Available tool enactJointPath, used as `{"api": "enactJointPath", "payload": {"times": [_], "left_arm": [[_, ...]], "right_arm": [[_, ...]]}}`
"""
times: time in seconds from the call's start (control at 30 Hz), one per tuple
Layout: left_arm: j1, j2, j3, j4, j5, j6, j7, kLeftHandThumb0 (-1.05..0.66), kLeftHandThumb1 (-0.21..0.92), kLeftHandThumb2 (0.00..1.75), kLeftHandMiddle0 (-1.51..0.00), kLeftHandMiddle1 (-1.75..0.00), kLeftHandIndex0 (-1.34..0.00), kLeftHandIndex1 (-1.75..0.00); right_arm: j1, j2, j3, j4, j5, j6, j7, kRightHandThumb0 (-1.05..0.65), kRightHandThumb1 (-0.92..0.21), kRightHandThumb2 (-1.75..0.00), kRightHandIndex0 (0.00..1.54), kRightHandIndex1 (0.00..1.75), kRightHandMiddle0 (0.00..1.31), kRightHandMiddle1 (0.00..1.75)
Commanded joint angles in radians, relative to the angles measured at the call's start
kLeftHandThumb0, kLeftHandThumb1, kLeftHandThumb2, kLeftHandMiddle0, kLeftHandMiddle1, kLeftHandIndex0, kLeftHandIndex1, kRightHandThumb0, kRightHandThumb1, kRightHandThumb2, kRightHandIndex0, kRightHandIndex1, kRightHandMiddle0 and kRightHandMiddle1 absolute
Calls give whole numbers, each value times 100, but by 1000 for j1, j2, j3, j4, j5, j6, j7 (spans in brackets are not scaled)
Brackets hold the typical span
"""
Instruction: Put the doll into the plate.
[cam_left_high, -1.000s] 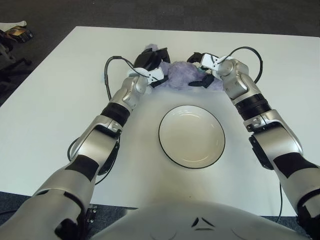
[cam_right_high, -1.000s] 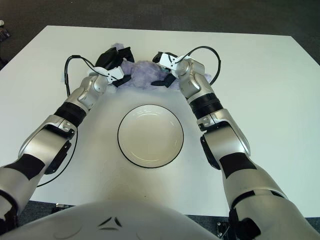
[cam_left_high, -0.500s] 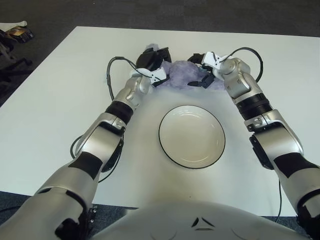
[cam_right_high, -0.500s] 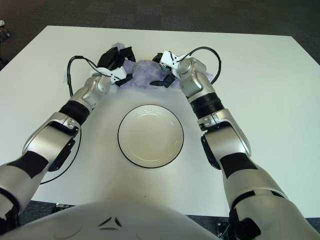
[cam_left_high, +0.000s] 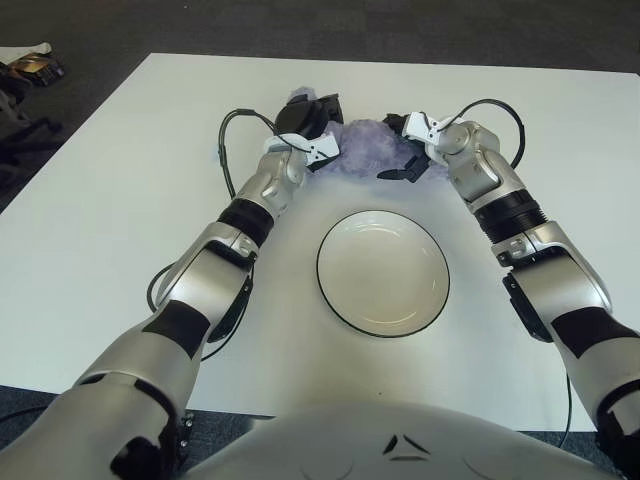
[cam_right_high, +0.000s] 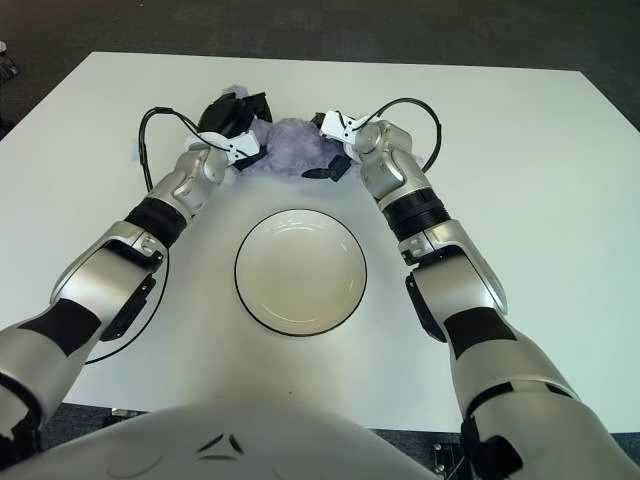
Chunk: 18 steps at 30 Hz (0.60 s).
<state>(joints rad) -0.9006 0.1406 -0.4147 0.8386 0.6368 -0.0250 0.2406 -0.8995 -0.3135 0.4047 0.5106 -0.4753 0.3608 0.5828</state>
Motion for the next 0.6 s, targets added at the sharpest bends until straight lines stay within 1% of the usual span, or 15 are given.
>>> {"api": "enactJointPath", "payload": {"times": [0.0,0.07,0.13,0.17,0.2,0.23,0.27,0.33,0.43,0.57], "left_arm": [[41,-5,-13,4,-1,20,-33,54,15,152,-75,-175,-90,-175],[44,-4,-14,-5,-2,19,-35,54,15,152,-75,-175,-90,-175],[49,-1,-16,-18,1,20,-40,53,15,152,-74,-175,-89,-175],[51,1,-18,-23,4,22,-41,53,15,151,-74,-175,-89,-175],[52,2,-20,-27,5,23,-42,53,16,151,-74,-175,-88,-175],[52,3,-21,-29,6,25,-43,53,16,151,-74,-175,-87,-175],[53,3,-22,-33,8,28,-43,53,16,150,-73,-175,-87,-175],[55,4,-25,-41,10,33,-44,53,17,150,-73,-175,-86,-175],[60,6,-26,-56,8,36,-46,52,17,149,-73,-175,-85,-175],[71,9,-21,-83,-1,31,-49,52,17,149,-72,-175,-84,-175]], "right_arm": [[20,0,10,9,-10,-14,-26,-62,-39,-88,27,103,0,92],[31,3,10,7,-17,-25,-55,-55,-33,-96,32,110,0,108],[43,3,17,0,-32,-42,-91,-40,-22,-111,38,125,0,129],[50,1,26,-7,-48,-53,-114,-37,-19,-114,39,128,0,133],[54,-2,32,-12,-59,-60,-129,-9,-29,-108,48,136,0,143],[56,-3,36,-14,-65,-64,-139,10,-35,-104,54,141,0,149],[58,-7,43,-16,-75,-73,-150,16,-37,-102,56,143,0,151],[60,-13,52,-16,-91,-84,-163,33,-38,-106,62,150,0,161],[67,-15,62,-22,-109,-88,-176,41,-37,-111,64,155,0,169],[77,-11,59,-29,-112,-84,-182,44,-36,-114,64,159,3,173]]}}
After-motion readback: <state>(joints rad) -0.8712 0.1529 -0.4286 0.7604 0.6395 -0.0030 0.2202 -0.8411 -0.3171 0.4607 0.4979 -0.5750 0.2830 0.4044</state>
